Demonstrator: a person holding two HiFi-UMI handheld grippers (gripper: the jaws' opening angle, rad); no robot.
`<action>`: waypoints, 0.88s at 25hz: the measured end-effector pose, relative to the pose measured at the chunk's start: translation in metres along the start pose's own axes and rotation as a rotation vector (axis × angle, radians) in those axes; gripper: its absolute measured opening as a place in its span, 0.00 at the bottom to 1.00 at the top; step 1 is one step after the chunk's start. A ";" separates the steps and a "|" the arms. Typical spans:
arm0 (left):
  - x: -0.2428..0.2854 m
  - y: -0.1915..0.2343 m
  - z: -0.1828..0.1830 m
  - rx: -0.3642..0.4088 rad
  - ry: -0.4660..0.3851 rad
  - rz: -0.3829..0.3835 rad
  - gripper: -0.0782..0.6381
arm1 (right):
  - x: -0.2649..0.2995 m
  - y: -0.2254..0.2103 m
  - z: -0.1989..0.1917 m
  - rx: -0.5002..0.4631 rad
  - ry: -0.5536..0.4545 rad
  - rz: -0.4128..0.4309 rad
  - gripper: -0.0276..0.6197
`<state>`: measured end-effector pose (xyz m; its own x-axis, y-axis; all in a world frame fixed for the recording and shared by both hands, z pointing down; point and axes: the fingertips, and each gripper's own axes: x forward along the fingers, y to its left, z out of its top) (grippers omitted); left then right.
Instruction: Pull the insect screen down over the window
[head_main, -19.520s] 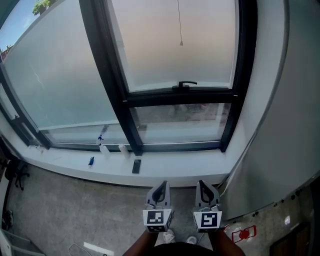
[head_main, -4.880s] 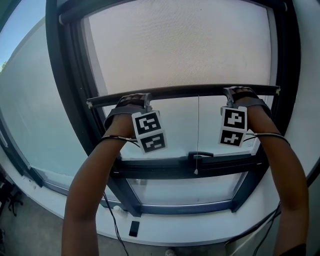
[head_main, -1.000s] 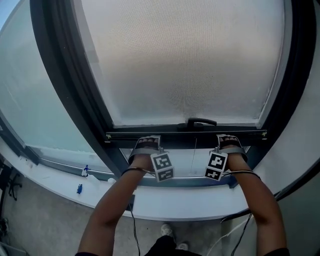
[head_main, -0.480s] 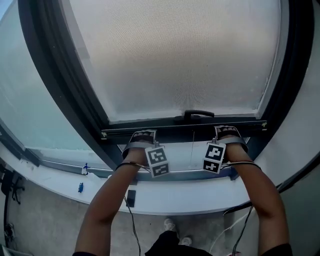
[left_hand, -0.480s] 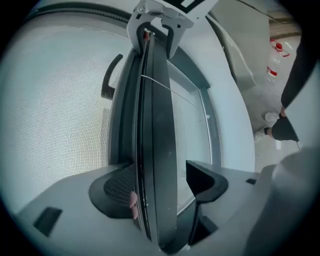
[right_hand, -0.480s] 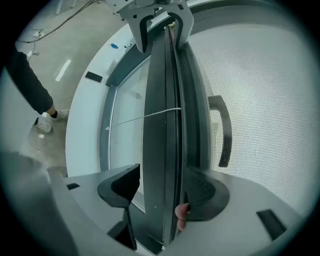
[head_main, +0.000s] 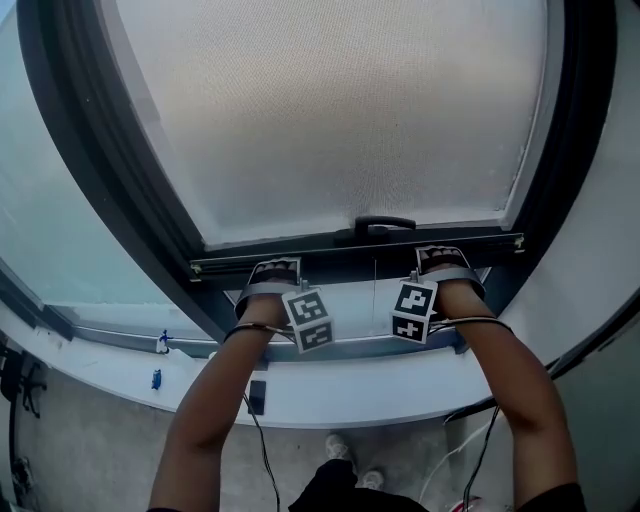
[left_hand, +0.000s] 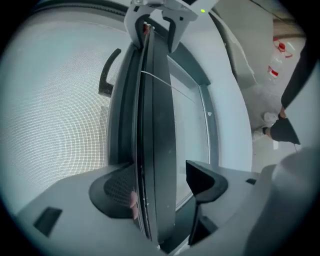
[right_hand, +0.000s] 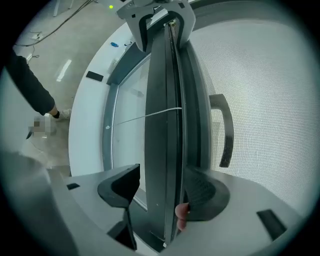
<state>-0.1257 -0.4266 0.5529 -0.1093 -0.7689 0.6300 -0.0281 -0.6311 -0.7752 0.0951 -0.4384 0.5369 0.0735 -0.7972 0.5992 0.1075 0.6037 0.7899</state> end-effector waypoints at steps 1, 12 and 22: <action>-0.001 0.000 0.000 -0.003 -0.001 -0.004 0.56 | 0.000 0.000 0.000 0.004 -0.002 -0.001 0.47; 0.001 -0.001 0.002 0.001 -0.034 0.064 0.56 | 0.002 0.002 0.000 0.033 -0.022 -0.022 0.47; -0.004 -0.002 0.000 -0.017 -0.043 -0.043 0.55 | -0.004 0.002 0.001 0.004 -0.029 0.084 0.47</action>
<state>-0.1247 -0.4216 0.5520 -0.0651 -0.7449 0.6640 -0.0486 -0.6622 -0.7477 0.0942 -0.4340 0.5355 0.0530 -0.7434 0.6667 0.0984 0.6683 0.7373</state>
